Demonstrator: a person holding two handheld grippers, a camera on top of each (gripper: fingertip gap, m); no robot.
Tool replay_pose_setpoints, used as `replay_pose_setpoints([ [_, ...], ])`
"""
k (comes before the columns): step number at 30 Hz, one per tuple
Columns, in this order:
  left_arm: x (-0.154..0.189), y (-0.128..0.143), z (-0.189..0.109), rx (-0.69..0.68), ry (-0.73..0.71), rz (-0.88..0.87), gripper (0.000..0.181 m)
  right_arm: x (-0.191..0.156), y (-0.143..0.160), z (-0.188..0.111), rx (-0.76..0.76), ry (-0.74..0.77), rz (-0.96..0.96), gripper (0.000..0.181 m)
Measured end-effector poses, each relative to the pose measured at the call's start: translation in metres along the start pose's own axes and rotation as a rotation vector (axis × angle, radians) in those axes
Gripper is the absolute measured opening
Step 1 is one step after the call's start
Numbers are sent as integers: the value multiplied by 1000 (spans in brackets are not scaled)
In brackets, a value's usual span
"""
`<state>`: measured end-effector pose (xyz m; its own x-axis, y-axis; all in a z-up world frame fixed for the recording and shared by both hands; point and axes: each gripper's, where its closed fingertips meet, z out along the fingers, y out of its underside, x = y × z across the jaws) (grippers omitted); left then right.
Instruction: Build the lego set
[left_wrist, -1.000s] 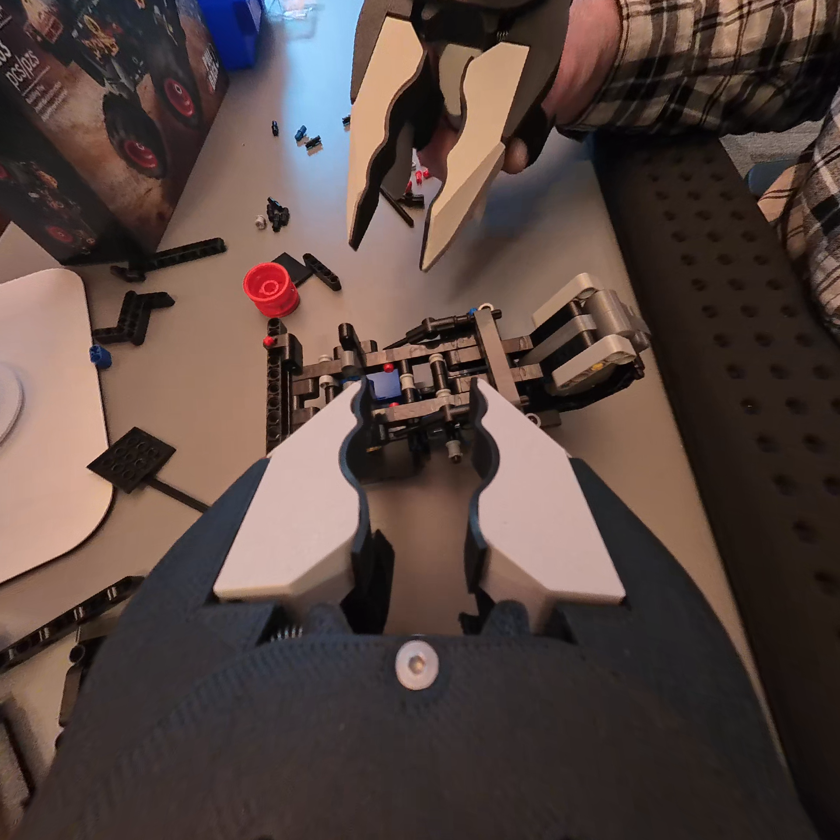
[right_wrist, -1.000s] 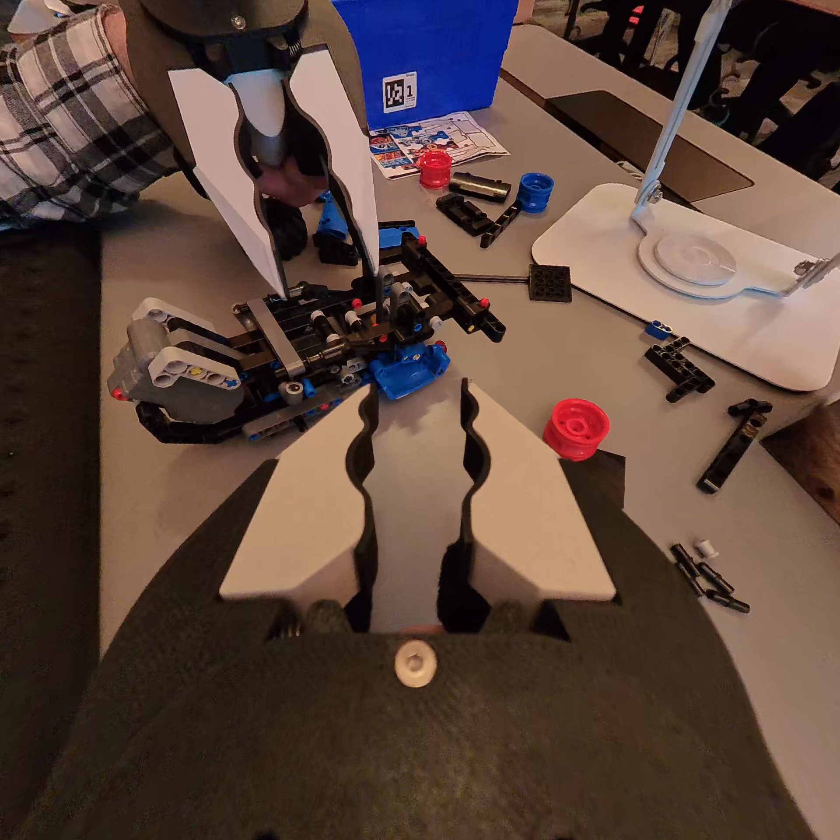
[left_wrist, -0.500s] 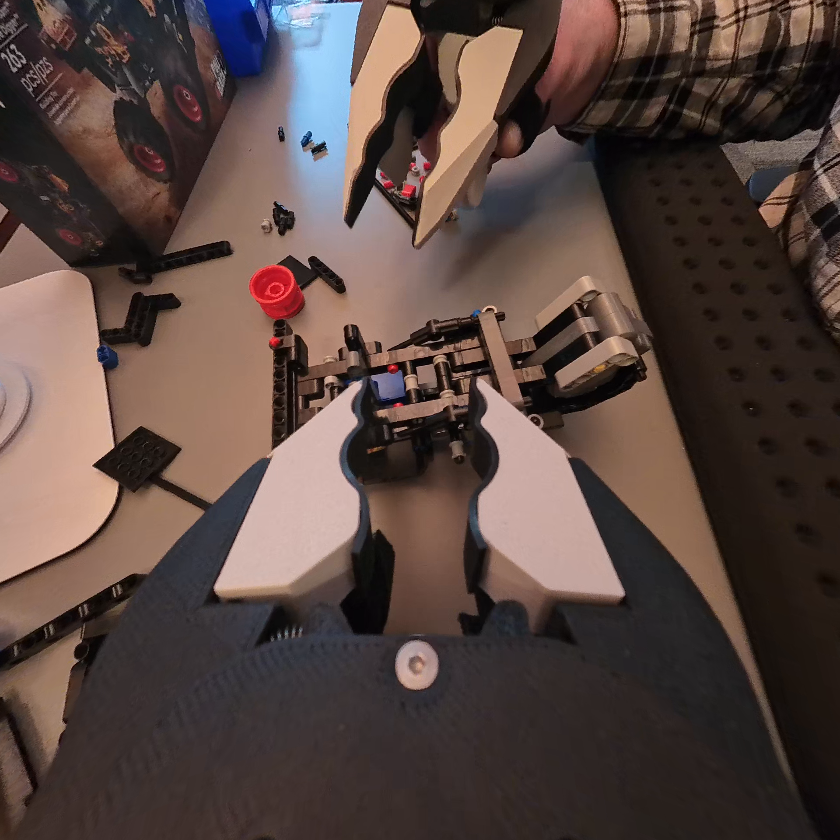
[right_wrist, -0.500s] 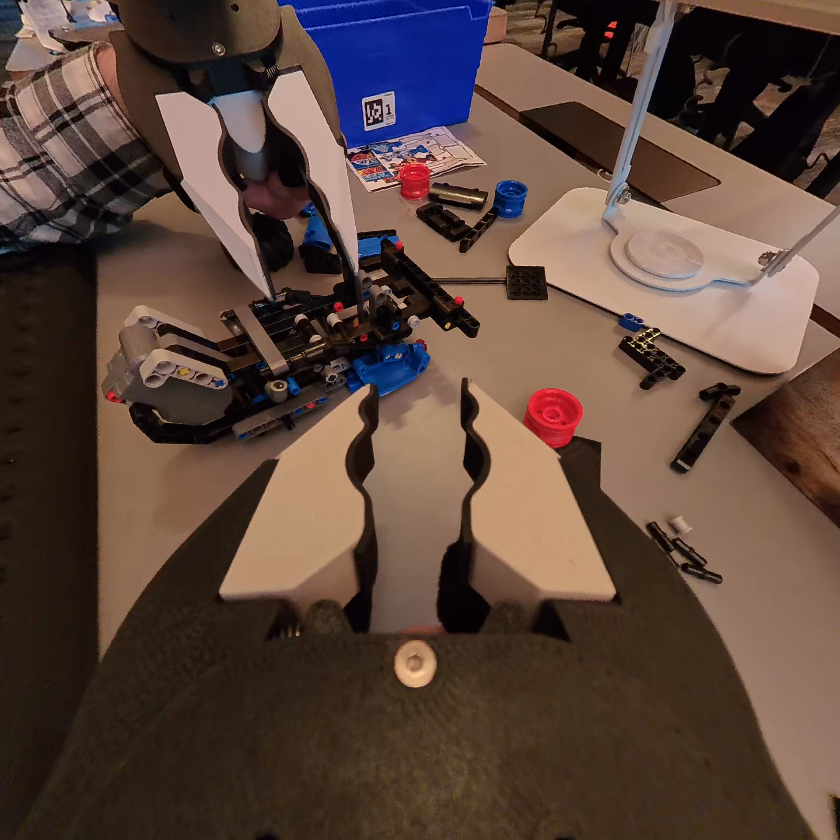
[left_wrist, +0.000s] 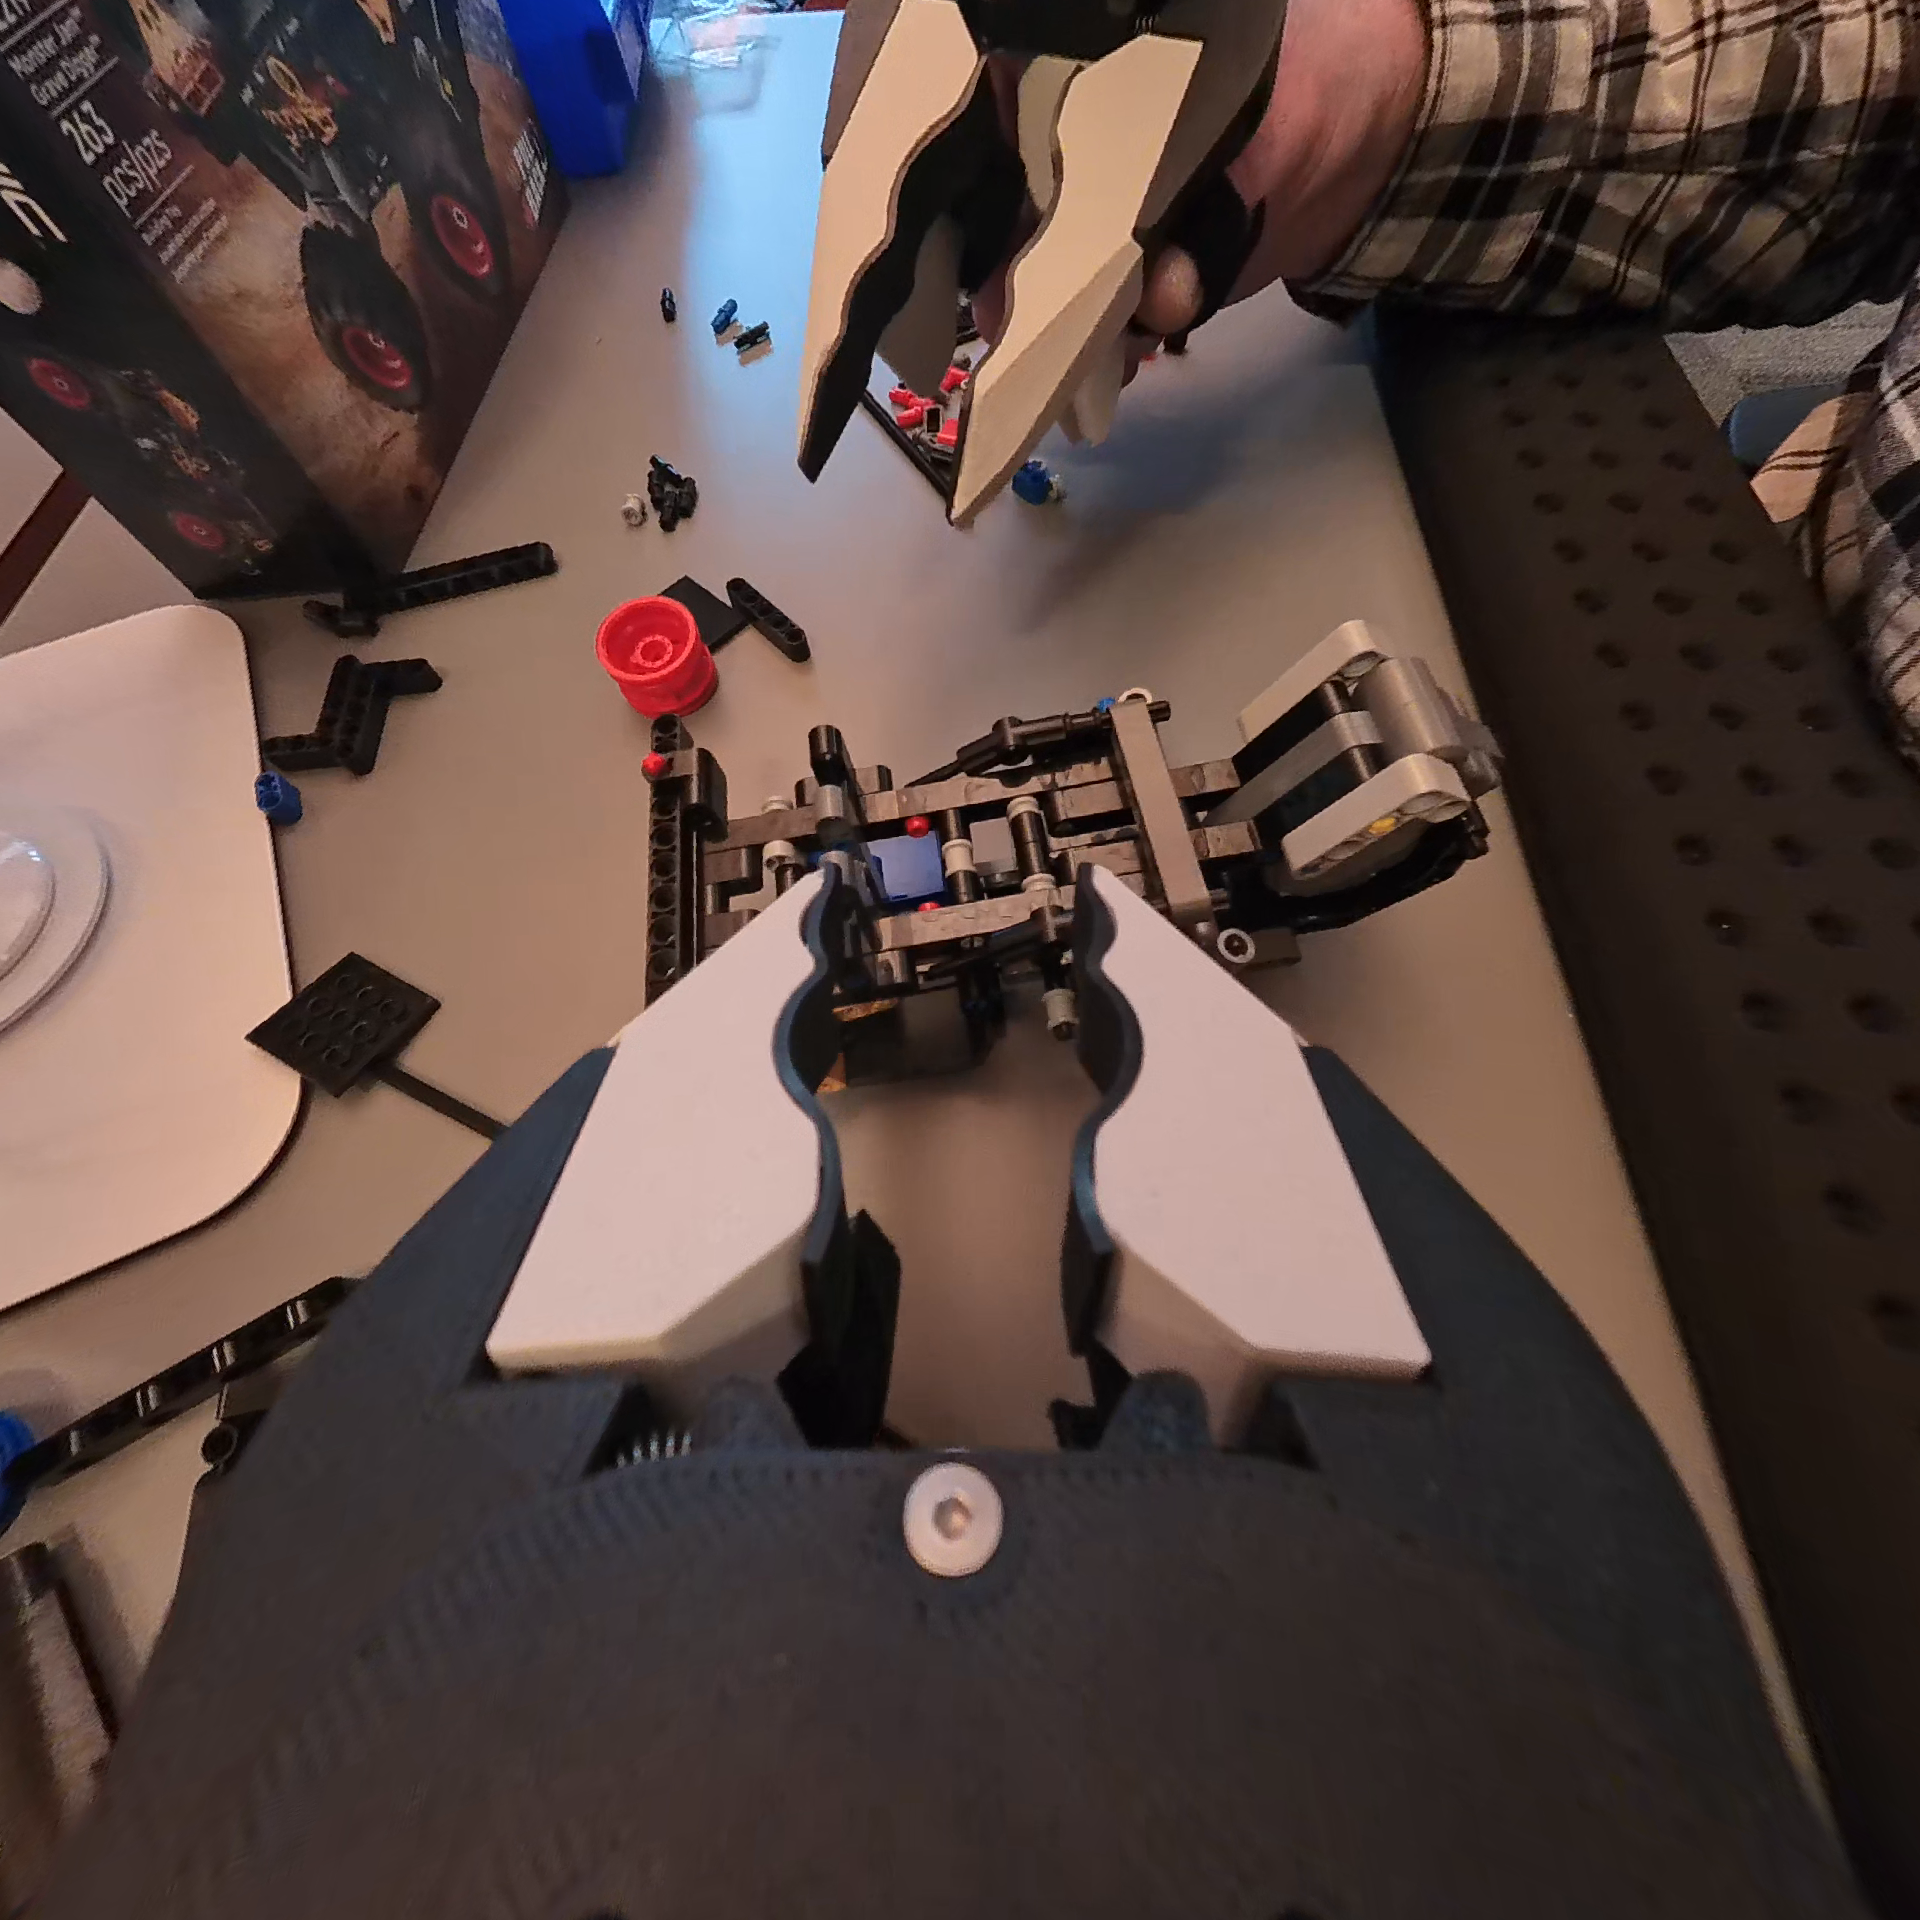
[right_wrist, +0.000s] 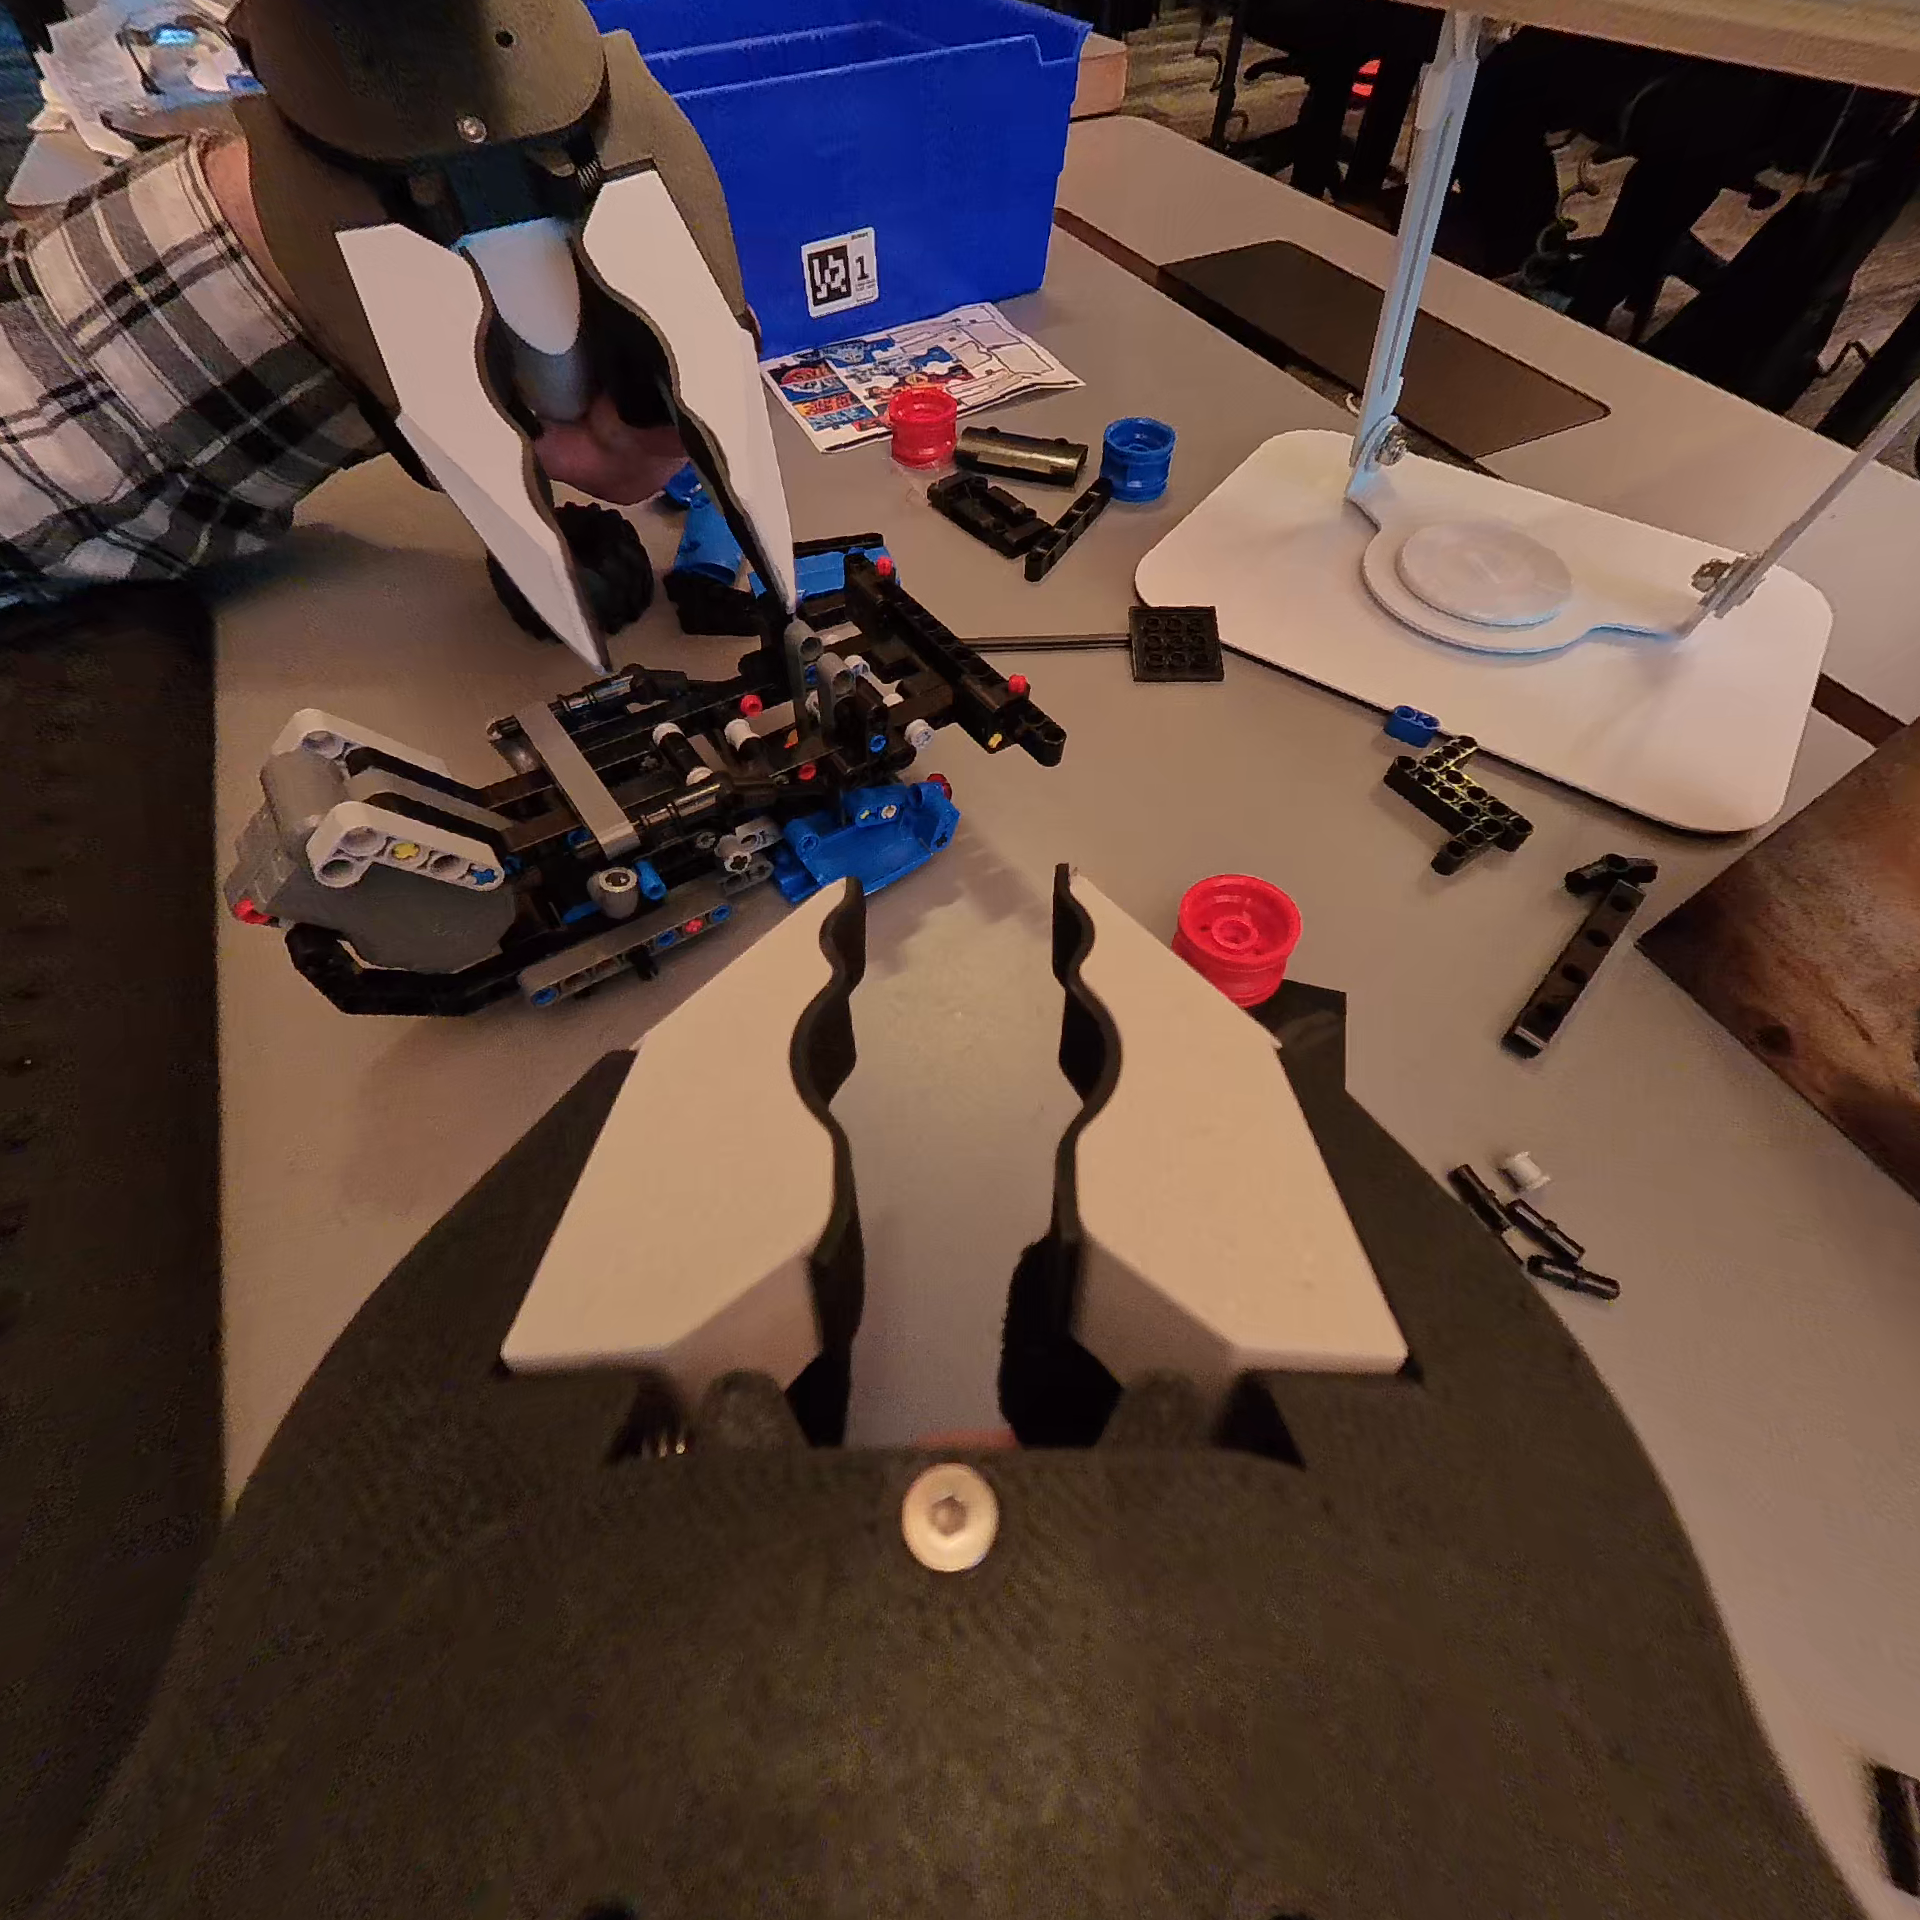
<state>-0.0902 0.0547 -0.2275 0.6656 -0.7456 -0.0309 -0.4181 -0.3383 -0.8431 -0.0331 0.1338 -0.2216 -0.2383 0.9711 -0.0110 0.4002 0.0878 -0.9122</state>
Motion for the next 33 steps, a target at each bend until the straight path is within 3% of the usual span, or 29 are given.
replay_pose_setpoints([
  [6, 13, 1, -2, -22, 46, 1, 49, -10, 4, 4, -18, -53, 4, 36],
  [15, 23, 4, 2, -75, 80, 9, 51, -56, 3, 30, -47, -236, -31, 36],
  [22, 29, 11, 4, -126, 111, -7, 52, -57, 2, 30, -39, -245, -20, 35],
  [33, 34, 9, 5, -95, 154, -15, 39, -60, 2, 30, -39, -254, -28, 35],
])
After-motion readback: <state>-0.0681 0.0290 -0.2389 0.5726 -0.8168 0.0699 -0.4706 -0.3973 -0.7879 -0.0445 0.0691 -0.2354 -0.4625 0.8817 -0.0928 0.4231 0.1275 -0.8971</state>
